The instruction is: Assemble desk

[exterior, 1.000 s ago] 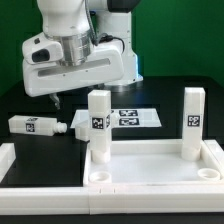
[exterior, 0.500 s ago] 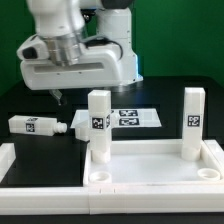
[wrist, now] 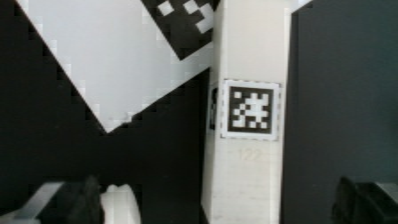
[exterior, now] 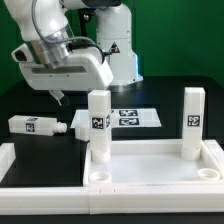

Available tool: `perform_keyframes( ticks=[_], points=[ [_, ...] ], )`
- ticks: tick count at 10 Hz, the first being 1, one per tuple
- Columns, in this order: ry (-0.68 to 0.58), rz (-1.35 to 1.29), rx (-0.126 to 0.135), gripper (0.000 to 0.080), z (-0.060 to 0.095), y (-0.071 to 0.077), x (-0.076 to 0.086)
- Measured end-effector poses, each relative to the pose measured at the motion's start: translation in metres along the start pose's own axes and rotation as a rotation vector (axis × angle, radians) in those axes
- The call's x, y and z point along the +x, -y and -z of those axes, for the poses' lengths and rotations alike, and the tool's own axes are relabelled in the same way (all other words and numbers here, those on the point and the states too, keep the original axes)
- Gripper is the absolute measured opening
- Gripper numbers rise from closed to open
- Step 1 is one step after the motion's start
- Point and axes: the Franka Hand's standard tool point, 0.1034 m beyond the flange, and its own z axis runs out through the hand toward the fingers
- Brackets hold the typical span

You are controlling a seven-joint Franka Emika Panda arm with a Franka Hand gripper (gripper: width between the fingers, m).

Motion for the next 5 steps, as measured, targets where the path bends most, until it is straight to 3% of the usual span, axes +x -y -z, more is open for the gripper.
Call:
perform_keyframes(
  ticks=[1, 2, 4, 5],
  points=[
    [0.012, -0.030, 0.048, 0.0648, 0.002, -0.001, 0.005],
    [0.082, -0.033, 0.062, 0.0648, -0.001, 0.002, 0.003],
    [0.252, -0.023, 0.076, 0.0648, -0.012, 0.014, 0.001],
    [0.270, -0.012, 0.064, 0.0648, -0.015, 0.013, 0.003]
  ],
)
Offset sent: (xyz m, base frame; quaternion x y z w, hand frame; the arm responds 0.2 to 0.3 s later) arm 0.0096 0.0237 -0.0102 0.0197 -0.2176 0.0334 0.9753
